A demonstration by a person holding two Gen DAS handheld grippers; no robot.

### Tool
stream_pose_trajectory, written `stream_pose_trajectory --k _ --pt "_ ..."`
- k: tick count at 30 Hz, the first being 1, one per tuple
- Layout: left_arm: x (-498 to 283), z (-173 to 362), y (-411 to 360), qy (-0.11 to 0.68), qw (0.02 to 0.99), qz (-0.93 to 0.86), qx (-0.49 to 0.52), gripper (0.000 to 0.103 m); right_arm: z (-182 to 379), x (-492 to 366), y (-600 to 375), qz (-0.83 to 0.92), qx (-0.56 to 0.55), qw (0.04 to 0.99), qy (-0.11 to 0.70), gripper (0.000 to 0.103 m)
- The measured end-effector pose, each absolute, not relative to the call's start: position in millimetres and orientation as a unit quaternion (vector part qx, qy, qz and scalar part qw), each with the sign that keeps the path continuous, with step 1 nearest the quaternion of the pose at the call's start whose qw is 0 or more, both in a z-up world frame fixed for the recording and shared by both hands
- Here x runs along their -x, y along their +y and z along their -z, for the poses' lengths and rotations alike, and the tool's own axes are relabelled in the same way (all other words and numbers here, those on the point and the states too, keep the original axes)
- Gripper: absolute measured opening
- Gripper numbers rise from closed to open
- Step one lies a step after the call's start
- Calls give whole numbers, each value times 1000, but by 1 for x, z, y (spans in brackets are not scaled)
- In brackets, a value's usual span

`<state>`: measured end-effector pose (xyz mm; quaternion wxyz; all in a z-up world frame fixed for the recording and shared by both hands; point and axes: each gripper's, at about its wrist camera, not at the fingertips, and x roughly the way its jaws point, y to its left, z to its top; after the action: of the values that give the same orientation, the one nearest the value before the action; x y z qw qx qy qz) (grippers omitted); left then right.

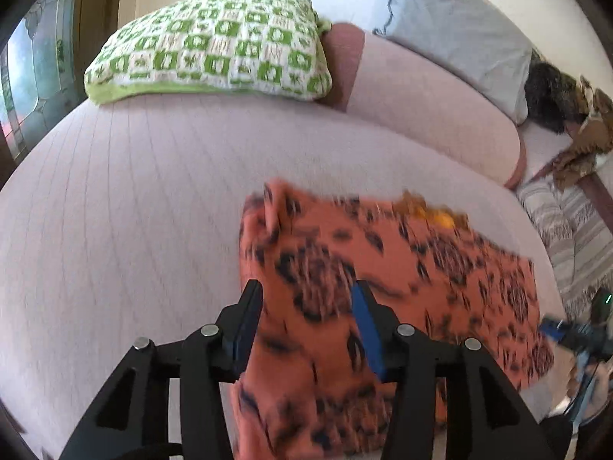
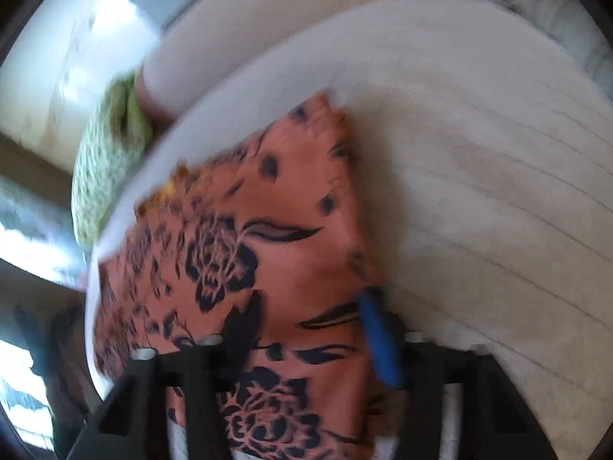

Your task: Fold small clothes

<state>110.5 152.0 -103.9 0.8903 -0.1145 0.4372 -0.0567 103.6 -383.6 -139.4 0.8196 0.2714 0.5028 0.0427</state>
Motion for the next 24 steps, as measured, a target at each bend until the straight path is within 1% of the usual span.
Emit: stream_pose_trajectory --k 1,2,3,5,7,8,9,10,11,12,13,14,15,17,19,22,24 --pt "-104 103 151 434 891 59 117 52 122 -95 -378 -49 -272 830 484 68" --pt "-95 101 148 431 892 66 116 57 111 -89 -372 -57 -276 838 467 73" --pt "-85 100 141 423 897 73 105 58 100 -78 -364 -75 -285 843 450 75" --pt "-79 105 134 419 900 78 97 59 98 -60 -346 -113 -309 836 440 80" --pt "-83 122 128 443 889 76 92 60 119 -47 -335 -138 -334 817 449 81" --pt "-87 133 129 460 881 65 89 59 140 -39 -335 -123 -347 804 466 81" --pt "-93 148 131 482 870 50 86 59 168 -31 -345 -69 -382 774 501 79" --pt "-95 153 133 489 867 45 81 51 177 -24 -354 -50 -421 761 491 62" --pt "-94 150 134 487 869 39 76 47 173 -14 -363 -43 -454 759 464 61" --pt "-91 142 134 485 870 37 75 47 161 -1 -368 -38 -463 767 443 61" --pt "-89 137 133 481 872 38 76 48 148 12 -371 -32 -458 783 420 67" --pt "-85 128 132 469 878 42 79 48 143 18 -372 -24 -454 791 410 80" --pt "-83 122 130 462 882 48 80 49 140 29 -376 -7 -459 792 403 84" --pt "-79 112 124 450 887 63 87 56 149 36 -381 5 -490 768 413 86" --pt "-78 111 116 447 887 71 91 57 166 35 -379 -2 -532 736 417 86" --pt "-81 119 102 463 878 76 92 57 180 14 -375 -22 -559 727 398 86" --pt "-81 124 98 473 872 77 99 57 190 5 -377 9 -573 714 402 86"
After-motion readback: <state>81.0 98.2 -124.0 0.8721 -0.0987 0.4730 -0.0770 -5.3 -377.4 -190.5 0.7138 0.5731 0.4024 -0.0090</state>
